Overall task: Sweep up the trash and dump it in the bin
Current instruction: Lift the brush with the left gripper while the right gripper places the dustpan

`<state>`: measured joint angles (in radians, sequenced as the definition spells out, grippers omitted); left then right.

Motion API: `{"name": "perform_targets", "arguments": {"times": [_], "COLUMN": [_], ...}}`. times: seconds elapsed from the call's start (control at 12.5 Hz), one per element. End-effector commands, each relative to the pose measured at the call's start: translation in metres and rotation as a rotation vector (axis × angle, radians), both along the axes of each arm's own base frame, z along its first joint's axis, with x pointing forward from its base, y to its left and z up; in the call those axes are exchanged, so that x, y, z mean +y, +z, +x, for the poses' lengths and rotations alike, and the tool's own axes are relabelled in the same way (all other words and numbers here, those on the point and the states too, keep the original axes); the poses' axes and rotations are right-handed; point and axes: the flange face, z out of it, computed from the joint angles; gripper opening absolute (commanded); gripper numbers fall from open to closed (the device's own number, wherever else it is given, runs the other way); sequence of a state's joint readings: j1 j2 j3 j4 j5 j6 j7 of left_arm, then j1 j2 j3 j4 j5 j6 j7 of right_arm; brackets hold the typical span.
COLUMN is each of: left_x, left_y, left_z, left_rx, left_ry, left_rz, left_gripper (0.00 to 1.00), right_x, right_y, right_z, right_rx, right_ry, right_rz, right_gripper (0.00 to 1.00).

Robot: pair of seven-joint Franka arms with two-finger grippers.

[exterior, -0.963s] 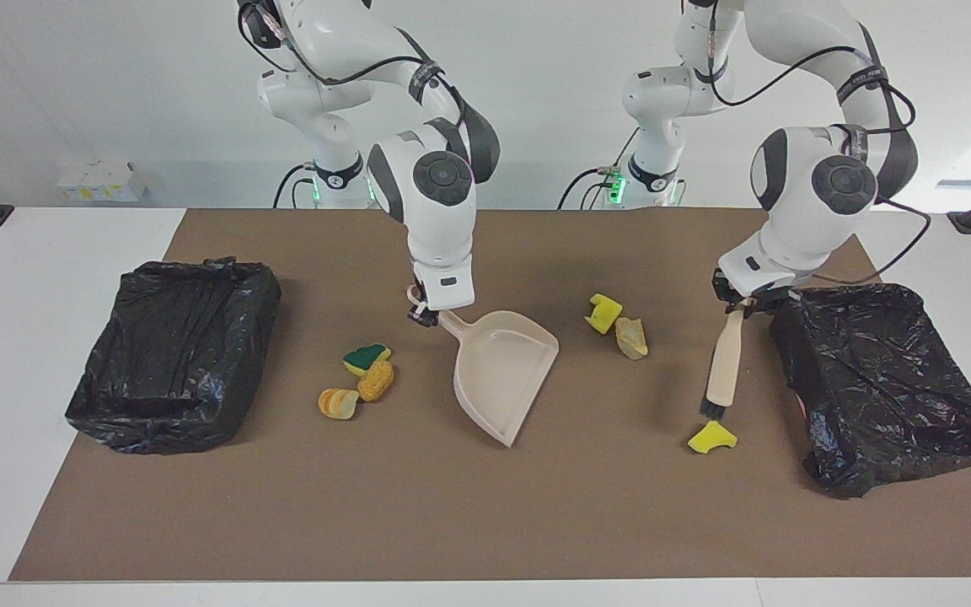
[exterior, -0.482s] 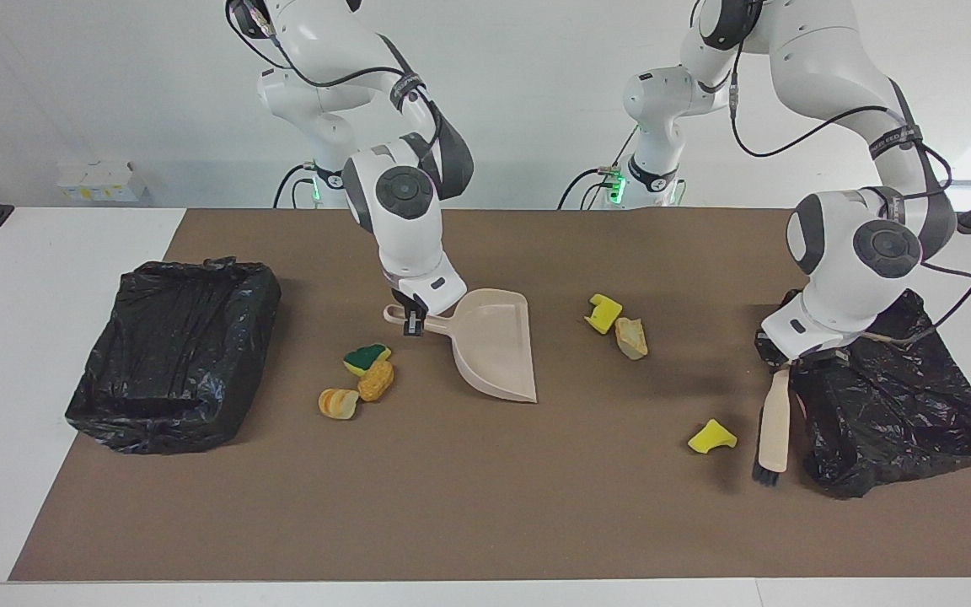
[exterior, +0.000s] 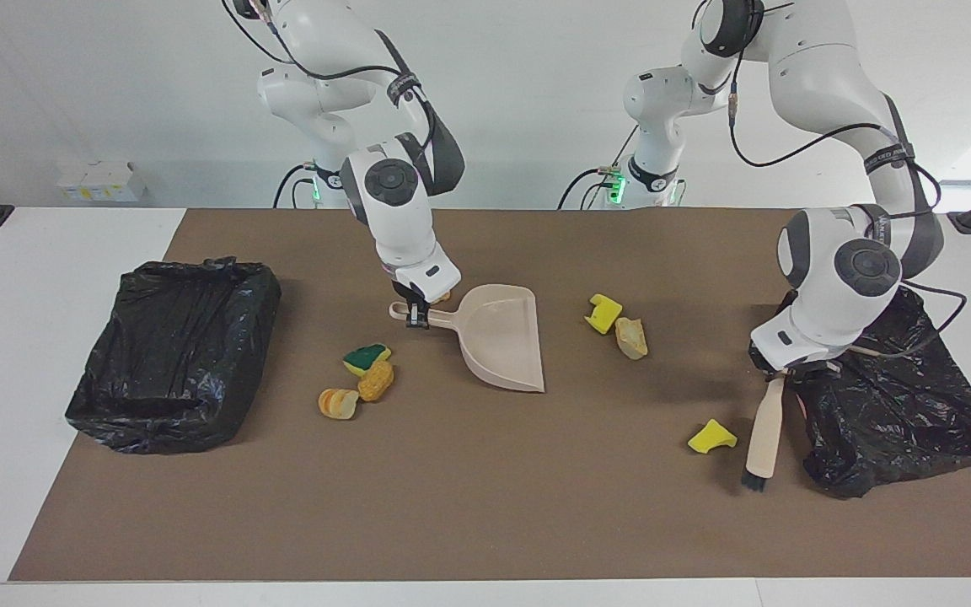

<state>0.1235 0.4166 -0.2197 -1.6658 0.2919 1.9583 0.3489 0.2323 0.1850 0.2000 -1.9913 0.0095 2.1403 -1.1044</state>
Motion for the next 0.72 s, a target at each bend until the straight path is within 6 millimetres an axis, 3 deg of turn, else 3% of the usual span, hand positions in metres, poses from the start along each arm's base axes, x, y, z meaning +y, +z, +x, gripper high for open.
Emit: {"name": "perform_targets", "arguments": {"times": [0.0, 0.4, 0.64], "left_x": [-0.011, -0.041, -0.062], "left_y": [-0.002, -0.008, -0.012], "left_z": [-0.028, -0.072, -0.1], "left_rx": [0.052, 0.233, 0.327], "left_ry": [-0.031, -0.157, -0.136], "left_rz": [0.04, 0.048, -0.011], "left_gripper": [0.0, 0.0, 0.0], "right_x": [-0.004, -0.004, -0.003], "right_y": [-0.001, 0.001, 0.001], "right_z": [-0.017, -0.018, -0.017], "right_rx": [0.001, 0.001, -0.002], "right_ry": [0.01, 0.006, -0.021], "right_rz": [0.008, 0.007, 0.008], "right_gripper": [0.0, 0.0, 0.0]}}
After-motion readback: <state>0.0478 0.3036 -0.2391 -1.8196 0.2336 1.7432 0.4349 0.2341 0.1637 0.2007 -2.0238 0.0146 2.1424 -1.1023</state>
